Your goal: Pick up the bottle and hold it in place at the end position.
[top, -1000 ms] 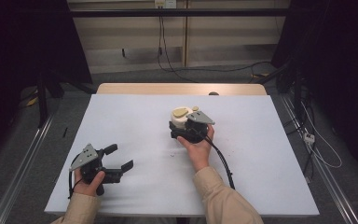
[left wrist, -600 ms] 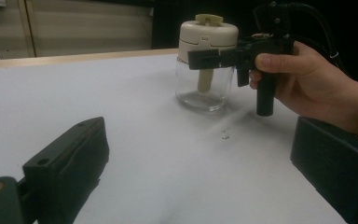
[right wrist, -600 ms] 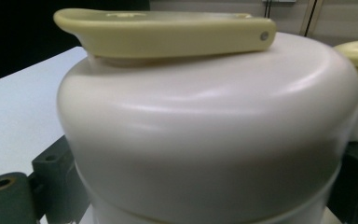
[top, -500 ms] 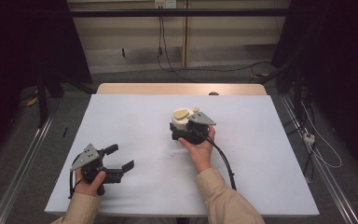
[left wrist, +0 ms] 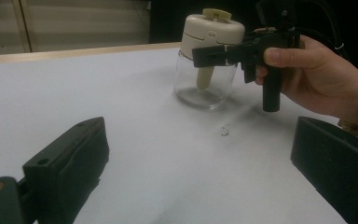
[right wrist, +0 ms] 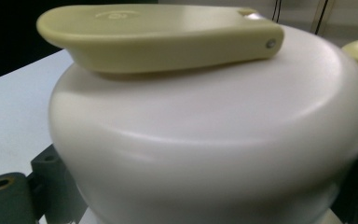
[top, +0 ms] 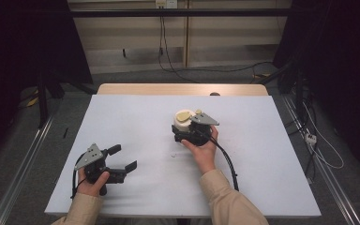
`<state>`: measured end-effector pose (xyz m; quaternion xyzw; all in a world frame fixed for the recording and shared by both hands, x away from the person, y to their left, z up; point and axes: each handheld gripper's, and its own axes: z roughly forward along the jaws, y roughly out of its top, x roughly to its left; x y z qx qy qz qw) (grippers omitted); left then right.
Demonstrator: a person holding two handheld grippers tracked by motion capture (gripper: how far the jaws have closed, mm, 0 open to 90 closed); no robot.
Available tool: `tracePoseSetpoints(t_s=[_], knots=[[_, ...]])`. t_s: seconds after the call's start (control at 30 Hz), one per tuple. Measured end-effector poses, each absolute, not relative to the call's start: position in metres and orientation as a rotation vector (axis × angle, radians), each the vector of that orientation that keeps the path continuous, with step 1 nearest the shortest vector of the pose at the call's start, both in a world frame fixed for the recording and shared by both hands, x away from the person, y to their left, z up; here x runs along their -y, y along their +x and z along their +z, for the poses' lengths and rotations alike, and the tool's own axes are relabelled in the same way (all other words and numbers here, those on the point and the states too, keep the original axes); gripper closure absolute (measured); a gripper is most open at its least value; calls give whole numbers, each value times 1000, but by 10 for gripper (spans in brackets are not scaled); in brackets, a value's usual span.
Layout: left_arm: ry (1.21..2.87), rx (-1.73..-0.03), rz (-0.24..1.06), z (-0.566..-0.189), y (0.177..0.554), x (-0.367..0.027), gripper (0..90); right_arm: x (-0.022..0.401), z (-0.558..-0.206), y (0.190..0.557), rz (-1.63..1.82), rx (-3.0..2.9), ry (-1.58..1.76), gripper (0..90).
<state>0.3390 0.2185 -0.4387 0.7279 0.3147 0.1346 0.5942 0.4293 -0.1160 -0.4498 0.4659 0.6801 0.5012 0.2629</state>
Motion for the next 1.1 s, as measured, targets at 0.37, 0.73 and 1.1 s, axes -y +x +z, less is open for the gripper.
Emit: tracePoseSetpoints(t_s=[0.37,0.73,1.1], knots=[[1681,-723,308,-432,350,-203,42,117,-450,428,1351,-1852,1259,67],[1699,-721,268,-425,358,-187,42,117,-450,428,1347,-1853,1259,67],[1703,-712,250,-418,364,-180,43,116,-449,428,1341,-1856,1265,67]])
